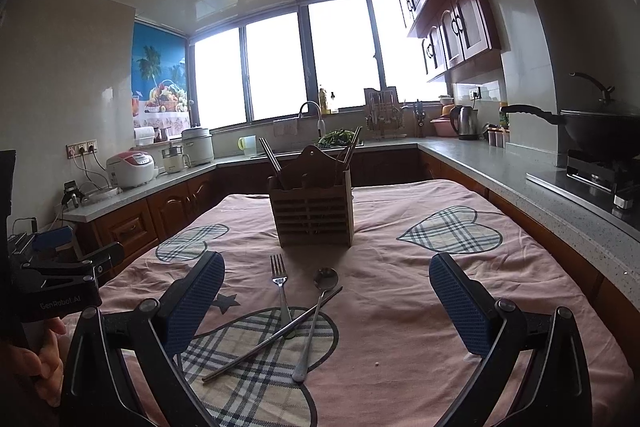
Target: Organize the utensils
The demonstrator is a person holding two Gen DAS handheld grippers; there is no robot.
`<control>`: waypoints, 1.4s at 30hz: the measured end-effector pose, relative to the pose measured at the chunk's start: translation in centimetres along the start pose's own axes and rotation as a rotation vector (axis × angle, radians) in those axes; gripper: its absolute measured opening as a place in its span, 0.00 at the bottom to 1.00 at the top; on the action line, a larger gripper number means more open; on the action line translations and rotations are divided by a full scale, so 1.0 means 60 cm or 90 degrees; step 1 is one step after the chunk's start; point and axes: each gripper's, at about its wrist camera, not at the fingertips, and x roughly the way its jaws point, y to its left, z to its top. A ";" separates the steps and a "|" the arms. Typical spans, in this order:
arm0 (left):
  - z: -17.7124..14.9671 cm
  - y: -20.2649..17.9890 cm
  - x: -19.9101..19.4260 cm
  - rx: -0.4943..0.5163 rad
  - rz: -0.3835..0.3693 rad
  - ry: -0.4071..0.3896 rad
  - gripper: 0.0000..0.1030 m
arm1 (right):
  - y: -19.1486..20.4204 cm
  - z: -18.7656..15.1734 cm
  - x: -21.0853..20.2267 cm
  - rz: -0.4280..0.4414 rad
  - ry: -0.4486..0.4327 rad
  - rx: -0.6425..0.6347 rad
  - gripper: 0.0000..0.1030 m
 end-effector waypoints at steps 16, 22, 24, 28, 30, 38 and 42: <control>0.018 0.015 0.012 -0.025 -0.020 0.003 1.00 | -0.008 0.022 0.010 -0.002 -0.006 0.005 1.00; 0.023 0.016 0.023 -0.028 -0.021 0.009 1.00 | -0.006 0.026 0.023 -0.001 0.001 0.002 1.00; 0.024 0.016 0.026 -0.028 -0.021 0.011 1.00 | -0.005 0.025 0.025 0.001 0.001 0.001 1.00; 0.022 0.015 0.030 -0.028 -0.023 0.013 1.00 | -0.002 0.025 0.028 0.003 0.001 -0.001 1.00; 0.021 0.014 0.031 -0.027 -0.024 0.013 1.00 | -0.002 0.025 0.028 0.002 0.001 -0.001 1.00; 0.018 0.014 0.035 -0.029 -0.027 0.018 1.00 | -0.002 0.025 0.029 0.004 0.003 -0.001 1.00; 0.018 0.016 0.036 -0.034 -0.027 0.018 1.00 | -0.002 0.025 0.029 0.004 0.003 0.001 1.00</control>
